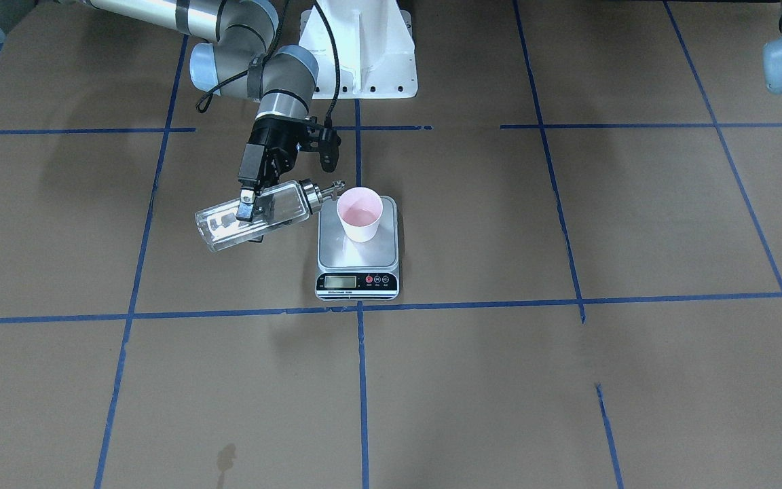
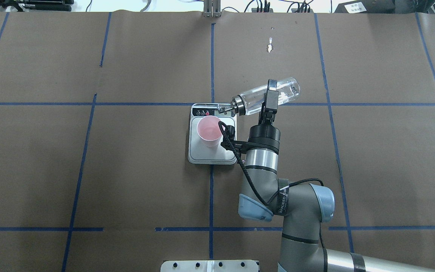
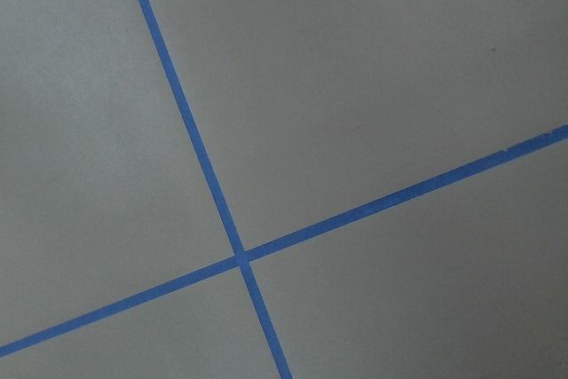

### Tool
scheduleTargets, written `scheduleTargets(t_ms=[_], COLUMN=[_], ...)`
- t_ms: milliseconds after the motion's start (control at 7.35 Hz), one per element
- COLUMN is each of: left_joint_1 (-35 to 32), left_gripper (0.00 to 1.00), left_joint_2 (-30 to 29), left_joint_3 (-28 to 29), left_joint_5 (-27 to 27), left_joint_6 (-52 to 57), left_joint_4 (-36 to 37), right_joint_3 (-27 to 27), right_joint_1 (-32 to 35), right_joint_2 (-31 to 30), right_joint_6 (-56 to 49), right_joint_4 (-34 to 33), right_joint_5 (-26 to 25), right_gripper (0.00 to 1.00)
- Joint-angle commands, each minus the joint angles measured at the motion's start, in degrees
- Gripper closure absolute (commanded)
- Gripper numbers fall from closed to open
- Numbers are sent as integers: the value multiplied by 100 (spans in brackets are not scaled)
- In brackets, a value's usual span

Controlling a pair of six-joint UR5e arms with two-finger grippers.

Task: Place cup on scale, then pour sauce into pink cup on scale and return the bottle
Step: 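Hold the tilted bottle over the cup to pour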

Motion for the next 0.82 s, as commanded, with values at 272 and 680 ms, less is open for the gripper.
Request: scheduleTargets(t_ms=[272, 680], left_joint_1=[-1, -1], left_gripper=[0, 0], left_joint_2=[-16, -25], left_joint_3=[0, 9], left_joint_5=[0, 0], left_joint_6=[-5, -5], left_joint_4=[9, 18], right_joint_3=[-4, -4], right_joint_1=[-24, -33], right_joint_2=[-49, -31], right_joint_6=[-266, -275], right_joint_4=[3, 3], right_joint_5=[-182, -182], right_gripper=[100, 100])
